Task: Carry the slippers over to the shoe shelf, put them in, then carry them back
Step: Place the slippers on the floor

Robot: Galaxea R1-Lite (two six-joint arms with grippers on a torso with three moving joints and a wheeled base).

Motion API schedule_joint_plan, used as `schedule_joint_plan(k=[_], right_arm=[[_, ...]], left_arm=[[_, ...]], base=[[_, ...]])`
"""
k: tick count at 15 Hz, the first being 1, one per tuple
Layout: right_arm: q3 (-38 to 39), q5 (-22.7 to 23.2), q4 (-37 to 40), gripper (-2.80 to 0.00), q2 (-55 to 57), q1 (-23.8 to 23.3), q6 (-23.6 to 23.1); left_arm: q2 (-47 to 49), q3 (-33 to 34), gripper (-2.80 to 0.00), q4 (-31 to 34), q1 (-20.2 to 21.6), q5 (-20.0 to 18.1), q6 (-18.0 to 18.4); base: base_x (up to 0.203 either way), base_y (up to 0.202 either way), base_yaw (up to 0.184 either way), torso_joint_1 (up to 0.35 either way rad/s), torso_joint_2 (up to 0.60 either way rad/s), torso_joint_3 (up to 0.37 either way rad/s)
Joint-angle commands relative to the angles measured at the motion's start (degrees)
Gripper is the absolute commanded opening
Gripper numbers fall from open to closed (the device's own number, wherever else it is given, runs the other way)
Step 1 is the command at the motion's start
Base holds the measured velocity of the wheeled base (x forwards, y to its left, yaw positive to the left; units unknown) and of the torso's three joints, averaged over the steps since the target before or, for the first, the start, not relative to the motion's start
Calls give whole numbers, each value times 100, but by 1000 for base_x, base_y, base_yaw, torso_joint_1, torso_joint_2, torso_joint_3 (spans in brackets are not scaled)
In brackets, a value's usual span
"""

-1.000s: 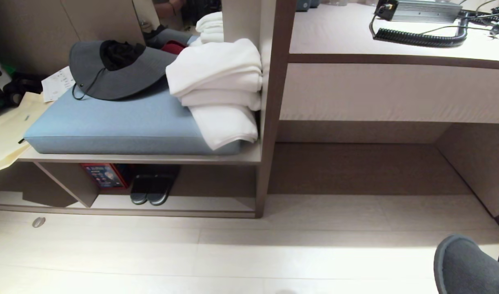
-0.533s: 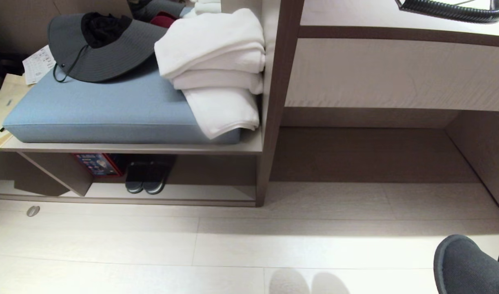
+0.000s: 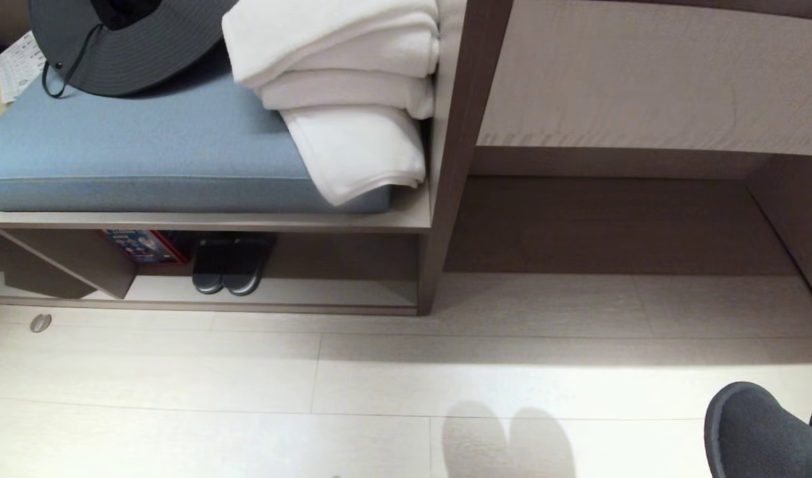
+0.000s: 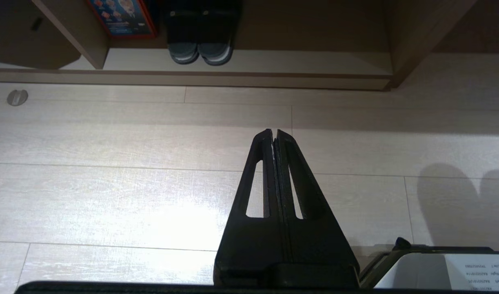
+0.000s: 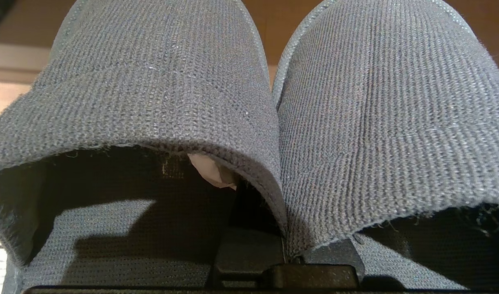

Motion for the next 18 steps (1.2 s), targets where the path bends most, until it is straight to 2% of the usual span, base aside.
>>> schedule_joint_plan(k=[1, 18], right_arm=[[0, 8, 2, -280, 7, 3, -10], [0, 8, 2, -280, 7, 3, -19]], left_arm=[[0, 2, -280, -1, 5, 1, -6], [0, 8, -280, -1, 4, -1, -6]], base=[[0, 0, 0, 2, 2, -201], [0, 0, 0, 4, 2, -198]])
